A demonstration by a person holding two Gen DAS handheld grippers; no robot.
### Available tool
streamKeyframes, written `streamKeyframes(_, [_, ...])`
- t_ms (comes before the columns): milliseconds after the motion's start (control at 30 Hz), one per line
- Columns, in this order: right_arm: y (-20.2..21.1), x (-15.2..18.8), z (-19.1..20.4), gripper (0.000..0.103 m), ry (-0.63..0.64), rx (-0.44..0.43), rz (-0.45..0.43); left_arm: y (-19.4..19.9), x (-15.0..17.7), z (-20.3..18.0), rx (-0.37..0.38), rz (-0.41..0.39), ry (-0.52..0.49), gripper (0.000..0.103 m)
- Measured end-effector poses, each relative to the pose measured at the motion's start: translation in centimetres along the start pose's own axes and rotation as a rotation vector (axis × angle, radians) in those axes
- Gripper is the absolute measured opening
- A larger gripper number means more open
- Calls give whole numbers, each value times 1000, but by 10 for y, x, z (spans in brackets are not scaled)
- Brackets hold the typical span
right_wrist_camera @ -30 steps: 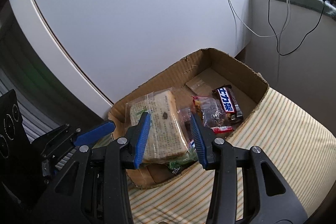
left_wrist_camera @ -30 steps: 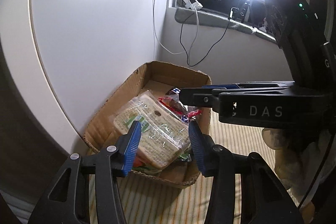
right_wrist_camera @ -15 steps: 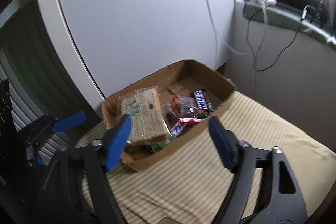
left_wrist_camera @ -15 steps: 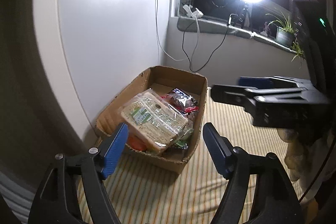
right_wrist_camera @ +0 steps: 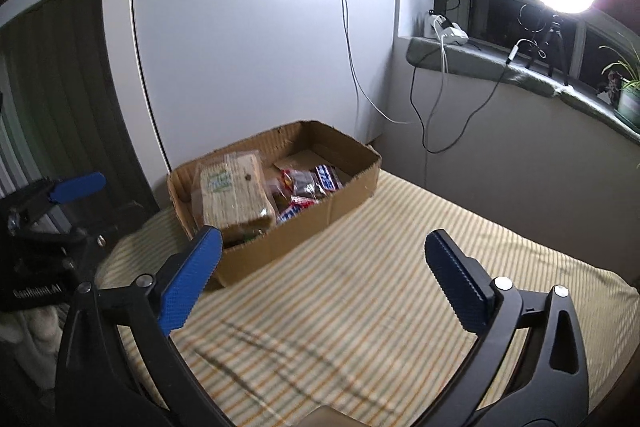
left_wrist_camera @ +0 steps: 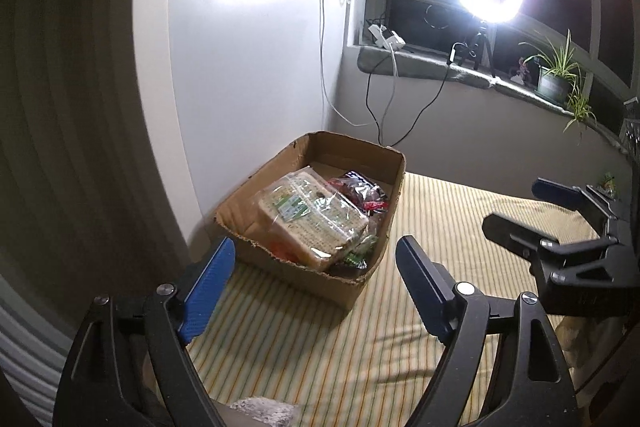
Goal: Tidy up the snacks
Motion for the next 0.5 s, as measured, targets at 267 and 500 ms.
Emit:
streamKeyframes(267, [4,9,-2,103,0,21,10,3,3,2,-8,-3,8,83])
streamKeyframes(500, [5,13,-2,103,-8,13,17,2,7,3,-10,4,9,83])
Point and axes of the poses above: each gripper's, at about its wrist camera, not at the fingertips, and y roughly against the way its jaws point, z to its left, x to its underside, the point moved 10 cm from there along -y, roughly the way its jaws point, and after that the axes turned 10 degrees about -x, right-handed, at the moved point
